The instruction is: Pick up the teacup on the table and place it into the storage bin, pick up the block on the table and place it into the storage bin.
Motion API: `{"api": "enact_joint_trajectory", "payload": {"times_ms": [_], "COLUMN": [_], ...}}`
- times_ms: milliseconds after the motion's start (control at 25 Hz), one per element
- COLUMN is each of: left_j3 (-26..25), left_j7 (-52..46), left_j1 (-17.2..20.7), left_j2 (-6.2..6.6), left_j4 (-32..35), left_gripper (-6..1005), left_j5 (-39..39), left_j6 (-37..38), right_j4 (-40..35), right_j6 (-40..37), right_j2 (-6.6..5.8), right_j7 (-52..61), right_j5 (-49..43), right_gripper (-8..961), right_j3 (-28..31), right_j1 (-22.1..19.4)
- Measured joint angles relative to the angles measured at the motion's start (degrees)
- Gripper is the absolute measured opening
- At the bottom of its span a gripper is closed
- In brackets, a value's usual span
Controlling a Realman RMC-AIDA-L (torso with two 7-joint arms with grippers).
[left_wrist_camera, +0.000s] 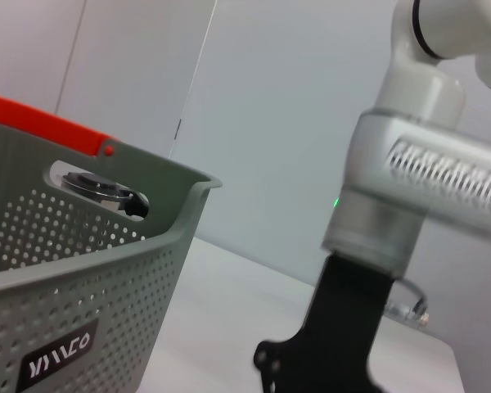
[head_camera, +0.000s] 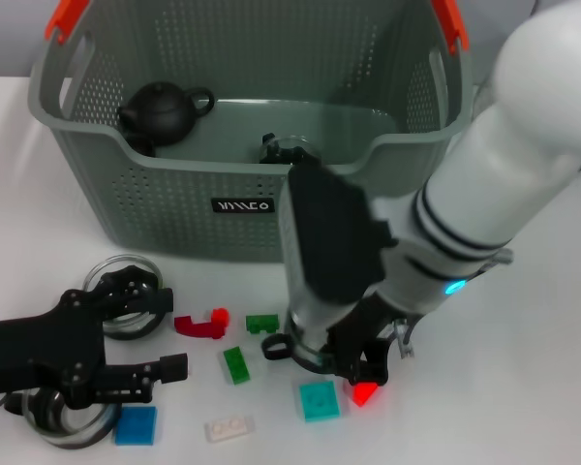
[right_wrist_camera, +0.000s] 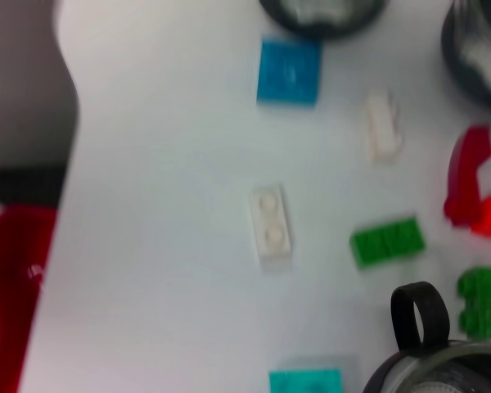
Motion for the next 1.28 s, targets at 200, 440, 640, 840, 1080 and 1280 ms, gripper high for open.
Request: {"api": "enact_joint_trajectory", "payload": {"times_ms": [200,440,640,840,1080,1280], "left_j3": [0.01,0.01,-0.17,-0.16,-0.18,-0.17], "left_j7": [0.0,0.0,0.0,-0.31,-2.16,-3.5], "left_j1": [0.14,0.24,-0.14,-0.9,-1.91,-2.12], "left_j2": [-0.03,-0.03,-0.02,-0.07,-0.11,-0.11], "left_j4": [0.0,0.0,0.0,0.0,0.3,0.49], "left_gripper": [873,872,872,872,873,873], "left_j5": [-0.04,-0.14,-0.1,-0.18,-0.19,-0.19], "left_j6": [0.04,0.0,-0.1,-0.2,-0.22,-0.23], "right_j4": [-6.47,-10.81,-8.73,-5.75,-6.6,-8.56], "right_j6": [-12.16,-30.3,-32.8,-28.34,-16.99,-5.79], "right_j2": [-0.28,-1.51,-7.09,-4.49,-1.22,-3.95], "right_j7": [-6.22,-14.22,-17.15,-20.46,-15.57,-3.42], "right_j5": [7.23,17.2,34.82,45.64,45.99,33.96], "right_gripper": [58,58,58,57,57,57], "right_j3": [16.08,41.83,48.4,62.27,66.5,58.77], "right_j1": [-3.24,-8.07,-14.55,-17.34,-12.98,-4.19]}}
